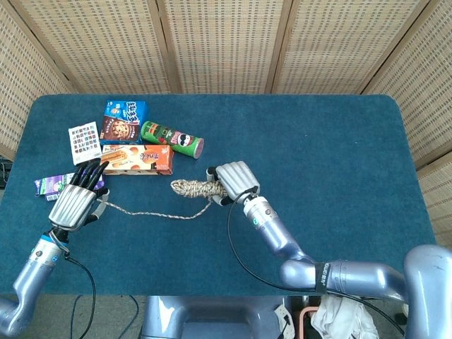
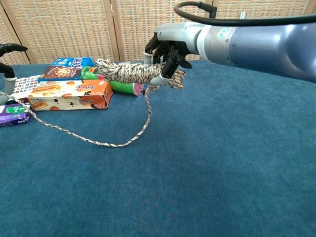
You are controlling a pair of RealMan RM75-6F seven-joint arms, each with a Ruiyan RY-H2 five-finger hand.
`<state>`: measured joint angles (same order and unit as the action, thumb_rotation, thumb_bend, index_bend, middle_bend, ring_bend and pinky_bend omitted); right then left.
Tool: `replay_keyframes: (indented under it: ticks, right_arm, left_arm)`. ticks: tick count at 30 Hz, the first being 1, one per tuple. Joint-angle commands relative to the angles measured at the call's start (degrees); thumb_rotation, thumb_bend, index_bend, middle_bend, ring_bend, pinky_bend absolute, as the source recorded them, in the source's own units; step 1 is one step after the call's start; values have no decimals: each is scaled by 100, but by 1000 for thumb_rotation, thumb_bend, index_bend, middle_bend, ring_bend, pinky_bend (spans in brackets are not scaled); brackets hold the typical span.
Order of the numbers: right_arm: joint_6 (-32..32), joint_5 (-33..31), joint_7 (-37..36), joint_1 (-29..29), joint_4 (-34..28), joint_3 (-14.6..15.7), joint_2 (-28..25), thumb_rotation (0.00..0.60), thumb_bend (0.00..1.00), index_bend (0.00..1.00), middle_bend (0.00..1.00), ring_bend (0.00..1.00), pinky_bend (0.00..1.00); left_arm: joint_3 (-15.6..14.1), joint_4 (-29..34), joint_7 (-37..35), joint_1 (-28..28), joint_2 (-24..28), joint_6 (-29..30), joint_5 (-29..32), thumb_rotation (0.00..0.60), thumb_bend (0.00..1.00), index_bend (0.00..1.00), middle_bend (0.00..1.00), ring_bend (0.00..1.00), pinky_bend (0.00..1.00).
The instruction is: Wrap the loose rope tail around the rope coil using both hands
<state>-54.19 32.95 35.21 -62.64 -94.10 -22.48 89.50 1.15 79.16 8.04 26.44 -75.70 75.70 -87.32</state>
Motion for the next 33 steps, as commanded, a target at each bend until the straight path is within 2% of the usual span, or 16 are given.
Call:
replay_keyframes:
  ticks: [1,7,10,13,16,21,28,33]
  right_arm:
    - [-291,-629,272,-352,415,-132,326,600,582,665,659,440,836]
    - [-350,-800,357,-401,673,93,457,600,589,666,660,442,875]
    - [-343,-779,344,-385,713,176,483,600,594,666,661,442,887]
    - [-305,-744,303,-353,754,288,536,600,597,666,662,442,894]
    - [-285,-633,234,-315,754,388,597,600,600,667,663,442,897]
    - [-302,-450,239,-314,731,506,670,600,609,666,665,443,902]
    - [-294,-208,253,-296,543,670,721,600,615,666,668,443,903]
    - [-322,224,179,-215,442,878,798,600,617,666,668,444,907]
  left_arm:
    - [-97,347,-282,-61,214,403,-512,600,573,798,0,0,0]
    - [-64,847,-798,-58,502,1085,-1297,600,577,798,0,0,0]
    - [-4,1102,-870,-16,625,1166,-1424,600,579,798,0,0,0]
    - [162,1673,-777,119,833,1086,-1472,600,579,798,0,0,0]
    - [514,2477,-607,403,1079,713,-1190,600,579,798,0,0,0]
    - [1079,3275,-419,760,1142,195,-368,600,579,801,0,0,0]
    - [1938,3348,100,1350,747,-146,748,600,579,813,0,0,0]
    - [2492,3222,150,1744,313,-238,1669,600,580,816,0,0,0]
